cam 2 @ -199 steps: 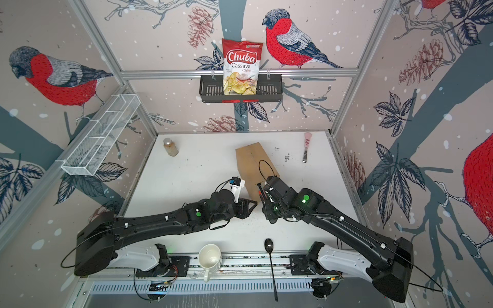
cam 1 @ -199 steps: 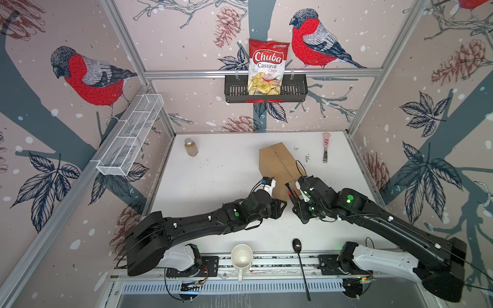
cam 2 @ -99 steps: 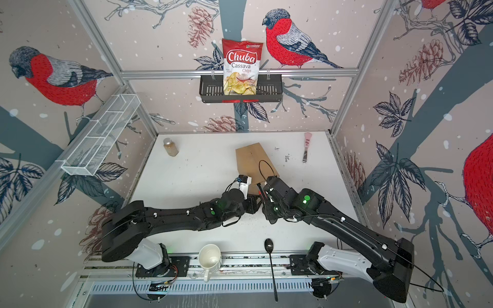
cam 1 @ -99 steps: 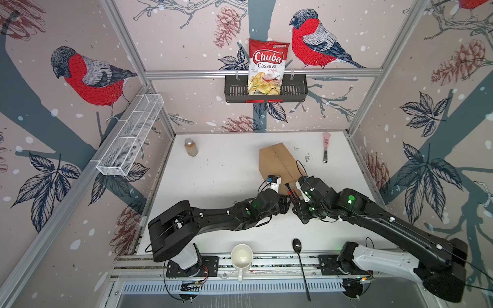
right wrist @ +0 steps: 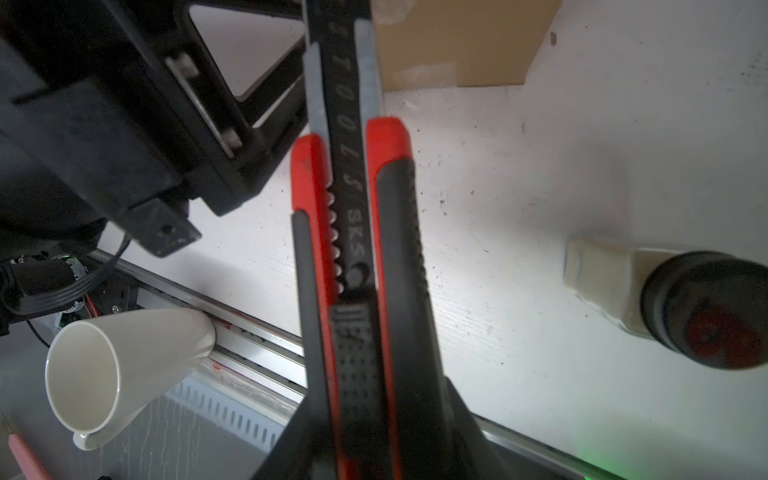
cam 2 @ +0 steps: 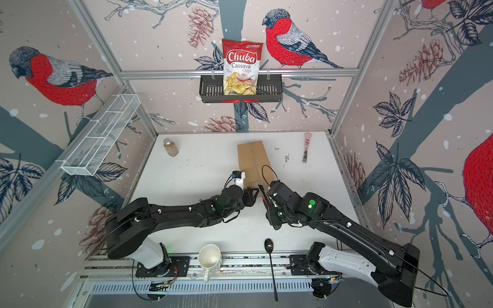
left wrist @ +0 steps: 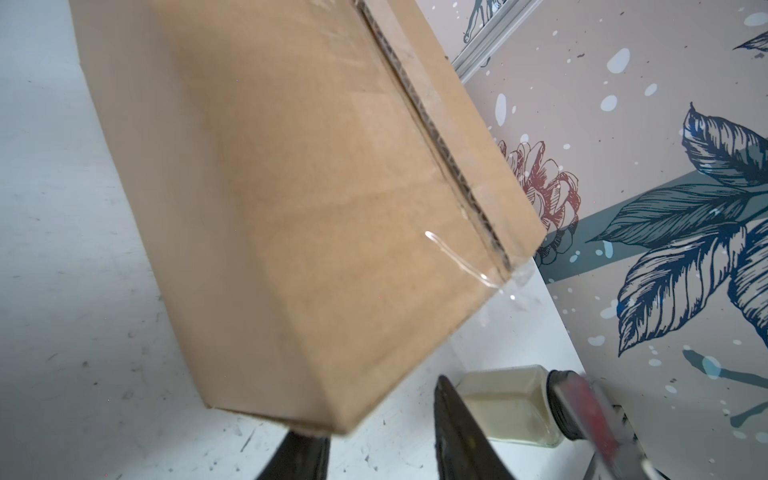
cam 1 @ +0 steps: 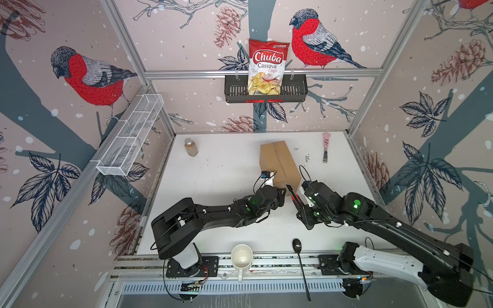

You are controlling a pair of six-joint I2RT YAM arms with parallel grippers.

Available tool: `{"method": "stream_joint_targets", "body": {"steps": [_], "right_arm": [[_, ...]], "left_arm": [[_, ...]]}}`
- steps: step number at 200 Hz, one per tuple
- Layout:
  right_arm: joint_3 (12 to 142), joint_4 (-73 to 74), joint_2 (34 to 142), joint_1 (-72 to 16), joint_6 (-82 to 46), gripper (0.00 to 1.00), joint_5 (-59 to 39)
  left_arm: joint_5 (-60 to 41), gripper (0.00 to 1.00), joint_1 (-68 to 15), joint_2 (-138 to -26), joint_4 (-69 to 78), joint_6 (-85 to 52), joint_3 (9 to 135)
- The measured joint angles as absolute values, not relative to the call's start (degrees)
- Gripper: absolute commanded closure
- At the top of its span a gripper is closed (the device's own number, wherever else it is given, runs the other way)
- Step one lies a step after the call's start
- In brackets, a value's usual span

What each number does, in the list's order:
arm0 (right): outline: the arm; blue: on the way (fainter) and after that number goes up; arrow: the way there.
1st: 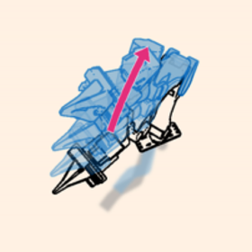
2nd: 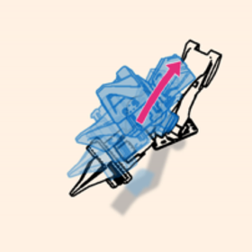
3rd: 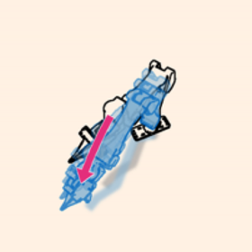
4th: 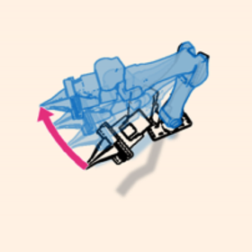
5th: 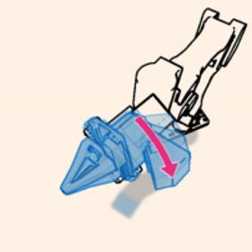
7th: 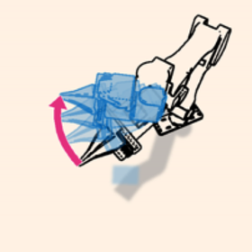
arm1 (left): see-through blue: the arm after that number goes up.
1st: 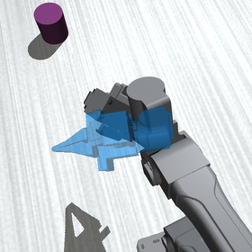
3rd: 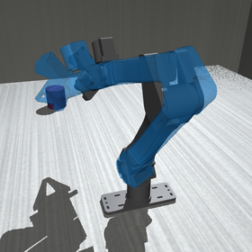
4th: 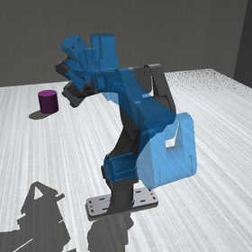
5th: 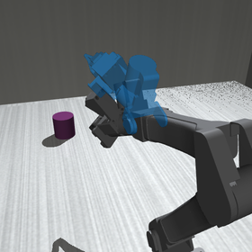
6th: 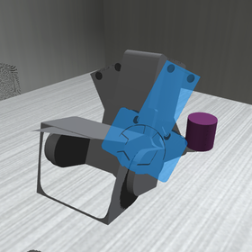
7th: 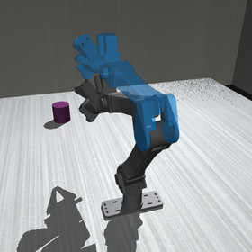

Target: Unpack the express box

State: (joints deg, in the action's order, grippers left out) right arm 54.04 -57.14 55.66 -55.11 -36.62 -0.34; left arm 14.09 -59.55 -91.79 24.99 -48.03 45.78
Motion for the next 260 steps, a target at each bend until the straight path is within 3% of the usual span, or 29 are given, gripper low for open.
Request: {"method": "stream_joint_targets", "body": {"steps": [52, 94, 160, 260], "right_arm": [[56.95, -59.72, 54.02, -54.48, -37.41, 1.00, 0.95], [61.30, -57.52, 56.03, -44.07, -34.20, 1.00, 3.81], [60.84, -44.88, 73.21, -22.90, -22.15, 1.00, 0.62], [61.01, -30.63, 93.10, -13.52, -14.70, 1.00, -5.04]], "left_arm": [[16.29, 0.59, -59.29, -87.53, 24.80, -49.28, 42.39], [19.51, 0.58, -58.89, -81.25, 22.46, -50.76, 38.54], [21.43, 0.57, -55.94, -71.90, 15.73, -50.52, 37.63], [16.32, 0.57, -45.50, -72.38, 12.62, -45.93, 39.35]]}}
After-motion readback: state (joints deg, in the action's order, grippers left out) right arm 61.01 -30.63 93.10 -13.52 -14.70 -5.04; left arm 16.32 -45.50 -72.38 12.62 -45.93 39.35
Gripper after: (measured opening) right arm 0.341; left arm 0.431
